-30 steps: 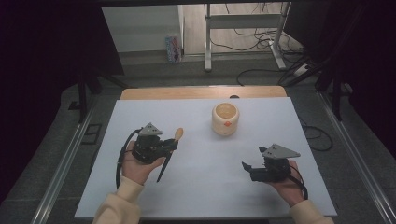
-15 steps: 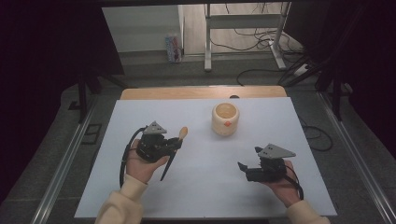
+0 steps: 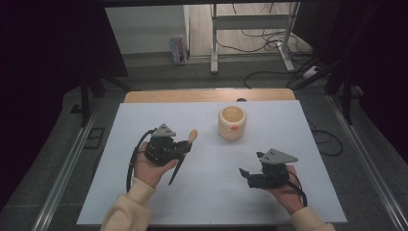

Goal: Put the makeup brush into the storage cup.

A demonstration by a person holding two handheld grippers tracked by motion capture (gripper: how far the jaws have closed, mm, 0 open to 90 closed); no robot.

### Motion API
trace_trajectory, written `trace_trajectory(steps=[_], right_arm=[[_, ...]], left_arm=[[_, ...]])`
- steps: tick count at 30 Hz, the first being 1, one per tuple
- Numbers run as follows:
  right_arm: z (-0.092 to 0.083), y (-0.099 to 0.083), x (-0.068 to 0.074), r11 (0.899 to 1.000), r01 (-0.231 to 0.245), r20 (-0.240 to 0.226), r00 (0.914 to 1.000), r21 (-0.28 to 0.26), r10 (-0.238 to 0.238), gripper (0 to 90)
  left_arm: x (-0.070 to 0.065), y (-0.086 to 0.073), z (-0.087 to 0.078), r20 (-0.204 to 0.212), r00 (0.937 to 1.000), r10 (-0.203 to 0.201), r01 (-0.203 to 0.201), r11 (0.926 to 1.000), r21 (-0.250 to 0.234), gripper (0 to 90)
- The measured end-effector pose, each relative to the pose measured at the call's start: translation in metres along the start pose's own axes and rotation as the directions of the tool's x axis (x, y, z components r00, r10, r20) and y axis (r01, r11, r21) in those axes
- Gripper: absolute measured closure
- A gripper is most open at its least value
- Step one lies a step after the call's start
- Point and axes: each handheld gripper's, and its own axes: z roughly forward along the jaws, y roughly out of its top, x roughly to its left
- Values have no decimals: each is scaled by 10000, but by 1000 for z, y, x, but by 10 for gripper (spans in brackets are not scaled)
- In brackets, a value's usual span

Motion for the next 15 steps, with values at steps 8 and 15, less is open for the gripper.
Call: trace_trajectory(steps=[8, 15], right_arm=[[5, 2, 5, 10000, -1, -54, 10000, 20, 1, 148], [8, 5, 10, 10000, 57, -175, 9998, -23, -58, 149]], left_arm=[[-1, 0, 2, -6, 10000, 55, -55, 10000, -20, 783], [-4, -1, 4, -9, 9999, 130, -130, 9999, -76, 783]])
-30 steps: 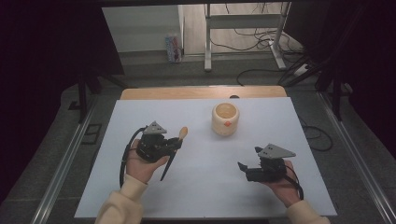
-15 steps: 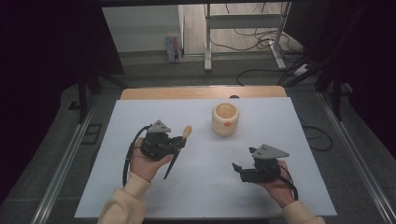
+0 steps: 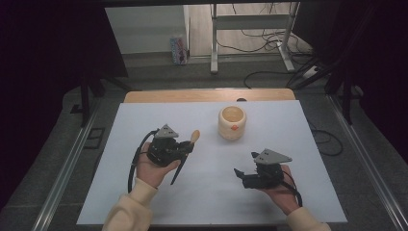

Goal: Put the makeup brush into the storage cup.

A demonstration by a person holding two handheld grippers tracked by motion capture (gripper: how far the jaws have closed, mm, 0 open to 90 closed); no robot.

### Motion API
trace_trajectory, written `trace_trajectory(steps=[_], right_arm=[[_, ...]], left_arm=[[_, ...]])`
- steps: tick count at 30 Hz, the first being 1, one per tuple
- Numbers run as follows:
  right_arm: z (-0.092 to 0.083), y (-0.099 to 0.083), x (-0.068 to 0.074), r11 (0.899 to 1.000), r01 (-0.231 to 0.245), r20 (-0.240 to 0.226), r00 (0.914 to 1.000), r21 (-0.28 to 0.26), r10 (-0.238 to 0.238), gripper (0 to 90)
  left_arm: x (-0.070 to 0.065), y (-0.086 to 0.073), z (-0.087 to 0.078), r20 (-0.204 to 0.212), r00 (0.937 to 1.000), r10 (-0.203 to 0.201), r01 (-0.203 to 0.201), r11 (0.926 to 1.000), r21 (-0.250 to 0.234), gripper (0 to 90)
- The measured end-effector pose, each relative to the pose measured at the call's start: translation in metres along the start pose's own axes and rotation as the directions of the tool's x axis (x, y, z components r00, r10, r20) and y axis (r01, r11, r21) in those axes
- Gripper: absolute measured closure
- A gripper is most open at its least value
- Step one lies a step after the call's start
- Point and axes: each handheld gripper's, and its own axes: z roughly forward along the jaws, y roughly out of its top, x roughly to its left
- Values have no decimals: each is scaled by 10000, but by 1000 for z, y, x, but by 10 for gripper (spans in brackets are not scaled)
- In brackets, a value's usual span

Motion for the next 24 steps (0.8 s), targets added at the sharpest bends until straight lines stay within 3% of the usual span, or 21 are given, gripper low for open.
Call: trace_trajectory(steps=[13, 24], right_arm=[[11, 7, 15, 9997, -59, -453, 9990, -220, 49, 158], [19, 11, 28, 9998, -207, -925, 9955, -79, 198, 170]], left_arm=[[-6, -1, 8, 62, 9998, 176, -176, 9998, -36, 783], [-8, -2, 8, 60, 9997, 231, -230, 9995, -194, 783]])
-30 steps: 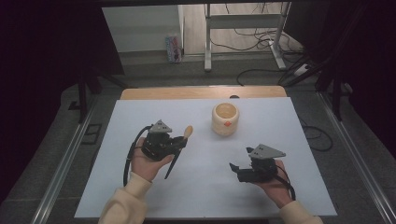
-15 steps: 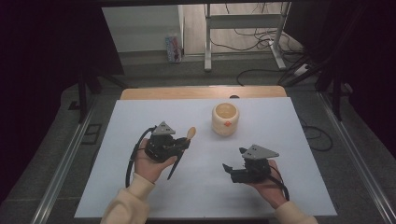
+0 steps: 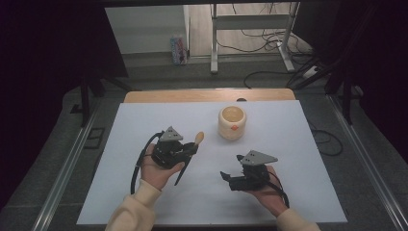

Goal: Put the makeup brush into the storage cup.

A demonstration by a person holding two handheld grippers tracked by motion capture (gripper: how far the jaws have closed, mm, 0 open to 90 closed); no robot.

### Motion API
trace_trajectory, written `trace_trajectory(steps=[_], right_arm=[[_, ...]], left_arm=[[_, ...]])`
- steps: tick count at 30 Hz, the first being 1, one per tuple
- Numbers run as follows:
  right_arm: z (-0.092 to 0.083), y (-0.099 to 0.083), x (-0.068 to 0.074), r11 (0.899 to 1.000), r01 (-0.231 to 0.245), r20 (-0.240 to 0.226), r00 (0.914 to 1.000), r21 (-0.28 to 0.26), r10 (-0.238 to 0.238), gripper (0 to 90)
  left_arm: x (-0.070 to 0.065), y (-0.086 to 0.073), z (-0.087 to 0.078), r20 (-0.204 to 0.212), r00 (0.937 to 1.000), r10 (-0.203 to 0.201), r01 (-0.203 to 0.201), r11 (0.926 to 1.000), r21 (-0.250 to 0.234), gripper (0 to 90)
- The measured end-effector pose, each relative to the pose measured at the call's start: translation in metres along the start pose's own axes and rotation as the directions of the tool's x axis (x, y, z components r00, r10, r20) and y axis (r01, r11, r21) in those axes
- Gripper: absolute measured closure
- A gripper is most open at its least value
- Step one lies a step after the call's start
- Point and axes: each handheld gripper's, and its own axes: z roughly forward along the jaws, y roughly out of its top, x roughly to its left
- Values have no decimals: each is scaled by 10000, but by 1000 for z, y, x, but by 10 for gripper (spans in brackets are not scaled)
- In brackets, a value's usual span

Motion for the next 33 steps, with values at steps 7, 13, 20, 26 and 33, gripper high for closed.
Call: trace_trajectory(steps=[7, 13, 20, 26, 33], right_arm=[[3, 3, 6, 9994, -314, -335, 9990, -109, 310, 171], [8, 5, 13, 9996, -265, -528, 9983, -113, 259, 173], [12, 7, 19, 9997, -207, -603, 9980, -146, 198, 174], [17, 9, 24, 9997, -159, -768, 9969, -160, 146, 182], [19, 13, 28, 9990, -370, -835, 9959, -270, 347, 190]], left_arm=[[-2, 0, 0, 215, 9998, -60, 65, 9997, -229, 783], [-6, 1, 1, 345, 9994, 13, 1, 9992, -406, 782], [-8, 1, 3, 460, 9989, -36, 54, 9992, -386, 782], [-8, 1, 3, 542, 9985, -59, 79, 9993, -368, 782], [-8, 0, 4, 633, 9980, -81, 108, 9990, -425, 782]])
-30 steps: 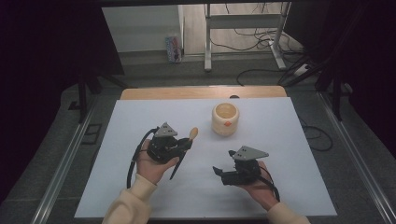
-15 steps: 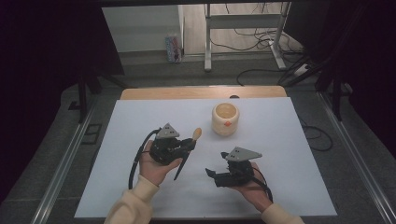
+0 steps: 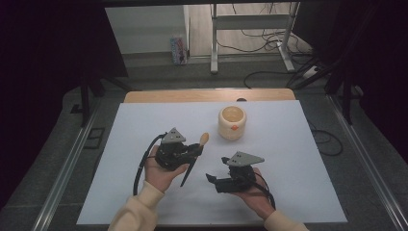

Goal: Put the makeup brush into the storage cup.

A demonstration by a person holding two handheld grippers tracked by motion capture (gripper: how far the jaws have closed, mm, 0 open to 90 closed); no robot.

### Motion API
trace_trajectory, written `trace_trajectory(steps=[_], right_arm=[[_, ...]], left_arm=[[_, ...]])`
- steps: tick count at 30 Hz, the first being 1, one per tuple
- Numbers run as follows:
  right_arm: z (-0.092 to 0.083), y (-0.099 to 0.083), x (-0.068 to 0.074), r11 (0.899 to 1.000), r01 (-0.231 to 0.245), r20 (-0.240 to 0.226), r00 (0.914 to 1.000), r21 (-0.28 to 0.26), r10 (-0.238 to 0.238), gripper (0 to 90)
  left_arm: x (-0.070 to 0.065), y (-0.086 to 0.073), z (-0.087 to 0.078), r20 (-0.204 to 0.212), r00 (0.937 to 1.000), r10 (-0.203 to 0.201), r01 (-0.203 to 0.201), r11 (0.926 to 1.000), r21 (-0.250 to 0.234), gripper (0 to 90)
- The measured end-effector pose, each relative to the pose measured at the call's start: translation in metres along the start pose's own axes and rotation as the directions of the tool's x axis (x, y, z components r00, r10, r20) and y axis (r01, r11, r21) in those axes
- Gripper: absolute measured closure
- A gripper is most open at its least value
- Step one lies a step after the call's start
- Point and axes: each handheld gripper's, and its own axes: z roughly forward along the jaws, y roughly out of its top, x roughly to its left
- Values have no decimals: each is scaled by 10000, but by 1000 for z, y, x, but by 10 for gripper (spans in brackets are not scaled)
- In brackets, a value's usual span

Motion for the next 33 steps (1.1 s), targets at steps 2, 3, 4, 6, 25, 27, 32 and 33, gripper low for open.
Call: trace_trajectory(steps=[2, 3, 4, 6, 25, 27, 32, 33], right_arm=[[0, 2, 0, 9999, -123, -69, 9999, -64, 122, 192], [0, 3, 1, 9997, -205, -114, 9997, -109, 204, 193], [0, 4, 2, 9995, -257, -153, 9996, -184, 254, 195], [0, 5, 3, 9992, -332, -197, 9993, -244, 327, 196], [11, 16, 7, 9953, -741, -510, 9962, -618, 710, 246], [12, 17, 7, 9949, -775, -585, 9956, -648, 737, 259], [15, 19, 9, 9929, -836, -670, 9947, -846, 781, 305], [15, 20, 9, 9920, -856, -689, 9945, -930, 793, 318]], left_arm=[[0, 0, 0, 150, 9998, -109, 110, 9999, -12, 782], [0, 0, 0, 156, 9998, -102, 102, 9999, -21, 782], [-1, 0, 0, 190, 9998, -112, 112, 9999, -30, 782], [-1, 0, 0, 293, 9994, -178, 181, 9998, -103, 783], [-9, -1, 5, 670, 9977, 39, -14, 9993, -366, 782], [-10, -1, 5, 686, 9976, 67, -41, 9993, -375, 782], [-12, -2, 8, 761, 9971, 64, -39, 9994, -334, 782], [-12, -2, 9, 796, 9968, 114, -87, 9994, -346, 782]])
